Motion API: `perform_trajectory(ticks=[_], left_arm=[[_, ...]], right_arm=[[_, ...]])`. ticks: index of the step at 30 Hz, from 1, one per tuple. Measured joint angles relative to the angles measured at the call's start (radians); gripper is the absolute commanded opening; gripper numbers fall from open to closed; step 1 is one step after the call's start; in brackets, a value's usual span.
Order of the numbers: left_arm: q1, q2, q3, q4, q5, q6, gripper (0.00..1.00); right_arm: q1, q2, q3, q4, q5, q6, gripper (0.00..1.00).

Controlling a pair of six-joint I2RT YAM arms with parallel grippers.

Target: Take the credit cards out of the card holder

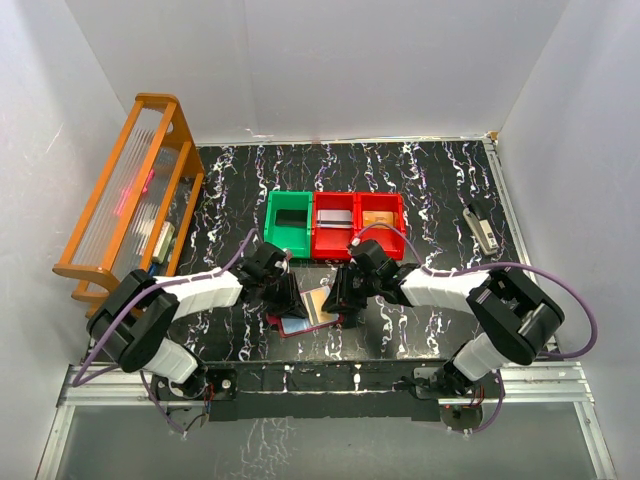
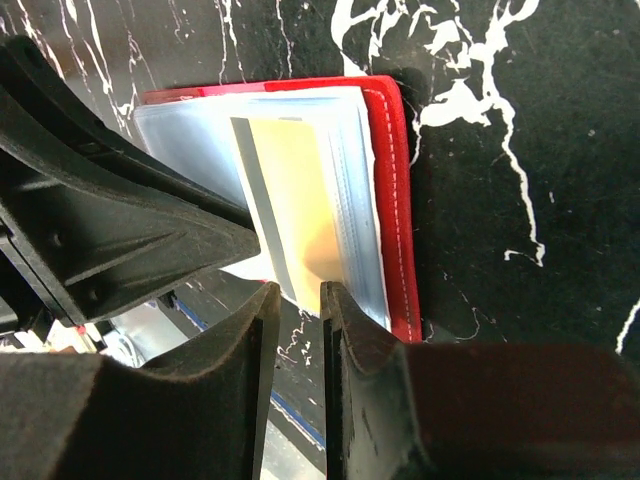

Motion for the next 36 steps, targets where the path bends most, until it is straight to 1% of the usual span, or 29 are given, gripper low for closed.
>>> perform_trajectory(ticks=[4, 12, 15, 17, 23, 27, 33, 36], left_arm=[[0.0, 0.009, -0.003, 0.006, -0.006, -0.002, 0.13], [-0.003, -0.035, -0.053, 0.049, -0.021, -0.014, 0.14], [-0.003, -0.038, -0.06, 0.06, -0.019, -0.016, 0.17], [-0.003, -0.045, -0.067, 0.071, -0.019, -0.018, 0.21], [-0.006, -0.073, -0.089, 0.093, -0.024, -0.028, 0.27], [-0.006, -0.085, -0.109, 0.121, -0.023, -0.048, 0.27], [-0.006, -0.095, -0.123, 0.138, -0.023, -0.066, 0.27], [-0.006, -0.108, -0.132, 0.138, -0.024, -0.066, 0.27]], right_arm=[[-0.001, 0.0, 0.003, -0.024, 0.006, -0.014, 0.22], [-0.008, 0.0, 0.017, -0.035, 0.021, -0.021, 0.22], [-0.009, 0.003, 0.017, -0.035, 0.021, -0.021, 0.22], [-0.009, 0.005, 0.017, -0.035, 0.021, -0.021, 0.22], [-0.009, 0.007, 0.016, -0.035, 0.018, -0.021, 0.22], [-0.009, 0.007, 0.016, -0.041, 0.024, -0.022, 0.22], [-0.009, -0.009, 0.04, -0.105, 0.051, -0.048, 0.22], [-0.009, -0.014, 0.048, -0.101, 0.043, -0.047, 0.22]])
